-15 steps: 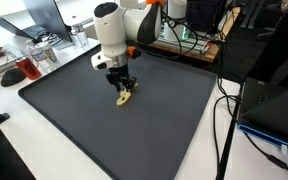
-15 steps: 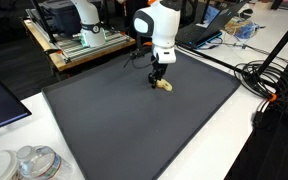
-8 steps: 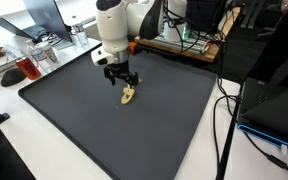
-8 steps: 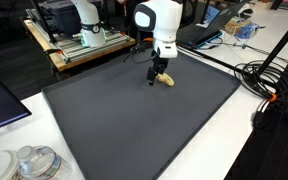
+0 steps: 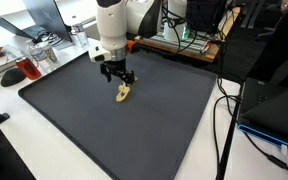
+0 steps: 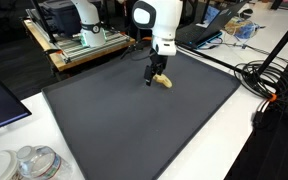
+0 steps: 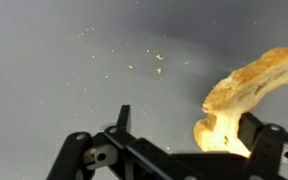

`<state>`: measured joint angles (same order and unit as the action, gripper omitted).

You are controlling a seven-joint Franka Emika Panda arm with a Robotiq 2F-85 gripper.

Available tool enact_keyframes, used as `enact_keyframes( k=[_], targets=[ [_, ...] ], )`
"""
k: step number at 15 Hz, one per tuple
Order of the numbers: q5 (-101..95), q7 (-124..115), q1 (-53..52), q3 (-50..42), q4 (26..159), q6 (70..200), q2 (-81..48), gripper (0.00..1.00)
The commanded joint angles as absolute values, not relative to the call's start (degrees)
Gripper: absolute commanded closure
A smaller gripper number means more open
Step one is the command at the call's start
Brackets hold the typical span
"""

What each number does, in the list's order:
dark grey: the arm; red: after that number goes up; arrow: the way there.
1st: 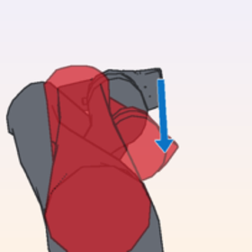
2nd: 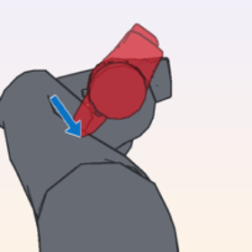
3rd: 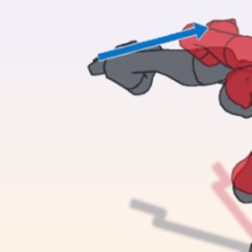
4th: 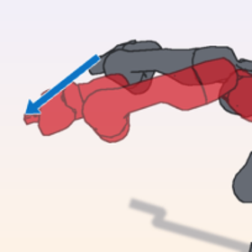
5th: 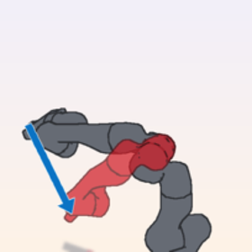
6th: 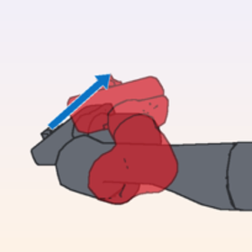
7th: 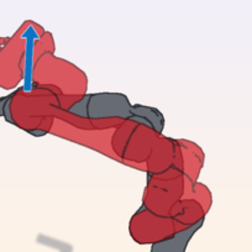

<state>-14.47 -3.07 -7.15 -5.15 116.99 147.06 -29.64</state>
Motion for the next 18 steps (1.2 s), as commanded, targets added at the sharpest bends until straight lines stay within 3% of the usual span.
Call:
enact_keyframes(
  k=[1,2,3,7,8,9,10,11,12,13,14,15,16,18],
  targets=[
    [-13.4,-0.9,-5.5,-4.2,117.5,145.4,-29.0,0.0],
    [-6.7,10.9,0.9,3.1,120.0,149.3,-27.2,0.0],
    [-8.0,7.8,-0.6,0.7,117.9,146.7,-29.0,0.0],
    [5.7,26.6,10.1,12.2,118.1,148.1,-29.2,0.0],
    [3.0,22.7,7.5,8.8,117.4,148.0,-29.7,0.0],
    [9.8,31.9,13.4,15.3,117.5,147.0,-29.5,0.0],
    [0.6,18.3,5.2,5.1,117.3,148.7,-29.9,0.0],
    [11.9,34.8,15.3,16.6,117.2,147.0,-30.0,0.0],
    [3.5,21.8,7.4,6.9,116.9,148.0,-30.5,0.0],
    [13.7,37.0,16.5,17.2,116.5,145.6,-30.7,0.0],
    [6.2,25.3,9.3,8.4,116.6,147.1,-31.1,0.0],
    [14.8,37.5,16.8,17.0,116.1,143.4,-31.1,0.0],
    [11.3,31.7,13.0,12.6,116.7,143.8,-30.7,0.0],
    [11.6,29.9,11.9,12.0,117.9,142.3,-28.9,0.0]
  ],
)
